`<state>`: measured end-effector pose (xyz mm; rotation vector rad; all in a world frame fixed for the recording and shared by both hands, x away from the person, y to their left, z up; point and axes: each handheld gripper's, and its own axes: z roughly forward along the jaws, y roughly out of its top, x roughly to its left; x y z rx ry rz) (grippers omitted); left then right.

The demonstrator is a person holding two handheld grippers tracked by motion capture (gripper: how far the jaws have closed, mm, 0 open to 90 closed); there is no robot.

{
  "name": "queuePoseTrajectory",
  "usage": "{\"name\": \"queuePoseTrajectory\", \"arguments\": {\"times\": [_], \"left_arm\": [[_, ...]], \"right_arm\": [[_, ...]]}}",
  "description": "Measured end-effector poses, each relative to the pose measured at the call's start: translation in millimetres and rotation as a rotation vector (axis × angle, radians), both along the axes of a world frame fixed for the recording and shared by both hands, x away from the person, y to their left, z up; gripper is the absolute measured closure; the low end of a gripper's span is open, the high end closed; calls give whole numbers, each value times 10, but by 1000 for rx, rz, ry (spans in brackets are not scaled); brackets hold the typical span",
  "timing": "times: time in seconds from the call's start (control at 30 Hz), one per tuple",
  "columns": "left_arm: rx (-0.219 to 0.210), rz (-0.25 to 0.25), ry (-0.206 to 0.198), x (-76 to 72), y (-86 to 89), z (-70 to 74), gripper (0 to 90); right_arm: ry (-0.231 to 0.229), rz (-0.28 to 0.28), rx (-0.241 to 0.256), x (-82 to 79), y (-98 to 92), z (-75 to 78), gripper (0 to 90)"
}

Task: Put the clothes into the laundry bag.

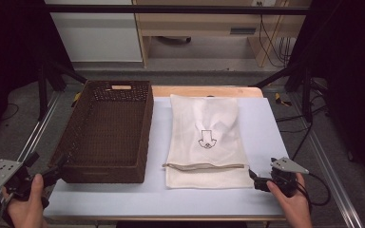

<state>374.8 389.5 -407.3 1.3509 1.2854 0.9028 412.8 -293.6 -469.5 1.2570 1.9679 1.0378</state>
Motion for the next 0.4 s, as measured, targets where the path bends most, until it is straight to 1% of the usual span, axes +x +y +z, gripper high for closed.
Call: {"name": "queuePoseTrajectory", "arguments": {"times": [0.07,0.13,0.17,0.2,0.27,0.4], "left_arm": [[5,0,2,-6,-15,-13,34],[11,0,3,-13,-34,-24,34],[7,5,0,-22,-39,-27,34],[5,10,-5,-36,-39,-28,35],[8,16,-14,-59,-43,-23,34],[6,19,-18,-78,-54,-35,35]], "right_arm": [[0,-12,1,17,0,-6,53],[-2,-24,14,31,-7,-12,54],[0,-31,27,36,-7,-11,54],[-4,-35,23,44,-15,-13,55],[-8,-41,41,35,-9,-10,56],[-13,-39,26,24,-7,-38,56]]}}
